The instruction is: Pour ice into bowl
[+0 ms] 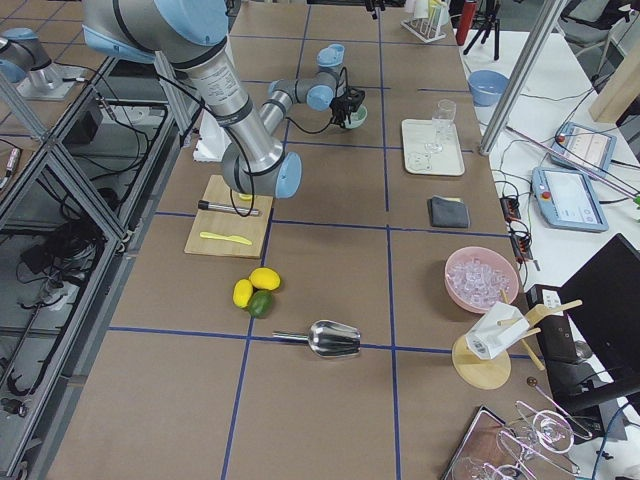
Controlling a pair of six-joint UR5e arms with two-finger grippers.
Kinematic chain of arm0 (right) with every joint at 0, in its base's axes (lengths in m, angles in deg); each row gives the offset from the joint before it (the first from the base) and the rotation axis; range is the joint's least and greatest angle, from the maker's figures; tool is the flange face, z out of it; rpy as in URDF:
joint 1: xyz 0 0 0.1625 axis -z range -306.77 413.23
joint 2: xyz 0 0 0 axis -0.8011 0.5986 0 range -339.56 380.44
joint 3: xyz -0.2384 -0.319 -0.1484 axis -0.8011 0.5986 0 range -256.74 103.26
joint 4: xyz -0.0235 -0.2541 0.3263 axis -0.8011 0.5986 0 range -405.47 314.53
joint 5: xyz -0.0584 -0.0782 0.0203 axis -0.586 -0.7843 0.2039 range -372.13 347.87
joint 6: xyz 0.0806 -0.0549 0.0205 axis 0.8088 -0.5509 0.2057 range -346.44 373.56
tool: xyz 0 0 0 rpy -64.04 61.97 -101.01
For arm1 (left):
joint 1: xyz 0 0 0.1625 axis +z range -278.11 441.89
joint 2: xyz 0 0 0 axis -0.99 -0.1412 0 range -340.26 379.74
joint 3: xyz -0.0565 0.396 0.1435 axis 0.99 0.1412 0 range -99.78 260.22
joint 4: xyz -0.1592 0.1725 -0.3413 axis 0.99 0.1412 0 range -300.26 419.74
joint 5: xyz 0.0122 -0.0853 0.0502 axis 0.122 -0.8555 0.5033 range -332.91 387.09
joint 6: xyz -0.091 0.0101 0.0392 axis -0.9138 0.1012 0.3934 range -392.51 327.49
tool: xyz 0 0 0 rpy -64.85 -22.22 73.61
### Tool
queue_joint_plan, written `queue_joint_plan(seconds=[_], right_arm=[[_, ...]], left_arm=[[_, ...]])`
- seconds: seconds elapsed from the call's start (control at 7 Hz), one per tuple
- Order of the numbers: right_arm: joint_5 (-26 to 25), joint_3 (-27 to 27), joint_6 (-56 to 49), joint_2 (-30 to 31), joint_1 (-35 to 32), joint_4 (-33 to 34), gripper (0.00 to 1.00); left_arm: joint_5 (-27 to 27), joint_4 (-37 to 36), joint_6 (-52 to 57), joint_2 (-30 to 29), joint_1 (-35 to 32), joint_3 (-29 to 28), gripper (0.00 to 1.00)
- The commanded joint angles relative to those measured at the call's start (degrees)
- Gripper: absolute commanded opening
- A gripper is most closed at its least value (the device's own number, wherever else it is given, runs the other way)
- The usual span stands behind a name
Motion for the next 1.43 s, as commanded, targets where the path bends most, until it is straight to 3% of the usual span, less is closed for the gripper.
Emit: queue_joint_plan(seconds=[0.0, 0.29, 0.43, 0.57, 0.71, 0.86, 1.0, 1.29], right_arm=[[3.68, -20.26, -7.39, 19.97, -5.40, -0.24, 0.00], [5.00, -26.37, -18.88, 32.75, -10.32, -0.59, 0.00], [5.96, -26.39, -21.91, 39.86, -12.26, -7.82, 0.00], [10.75, -24.74, -23.42, 47.59, -16.02, -20.77, 0.00], [18.28, -20.46, -25.61, 51.40, -21.45, -29.77, 0.00], [21.23, -15.89, -30.16, 53.79, -24.73, -35.60, 0.00], [21.52, -12.37, -33.86, 55.21, -26.50, -39.75, 0.00], [21.53, -9.36, -33.89, 57.59, -26.61, -45.56, 0.00]], left_arm=[[0.26, 0.25, -0.13, -0.23, 0.16, -0.35, 1.00], [0.61, -2.71, -0.49, -0.76, -0.02, -0.96, 1.00], [0.87, -9.17, 0.56, -2.06, -0.11, -0.88, 1.00], [0.87, -13.85, 0.66, -3.12, -0.28, -0.88, 1.00], [0.70, -19.20, 4.48, -4.96, -1.59, -0.97, 1.00], [0.44, -30.22, 11.74, -9.24, -5.60, -0.97, 1.00], [-2.35, -41.47, 16.34, -12.50, -10.34, -0.88, 1.00], [-12.62, -47.20, 17.62, -10.88, -12.24, -0.97, 1.00]])
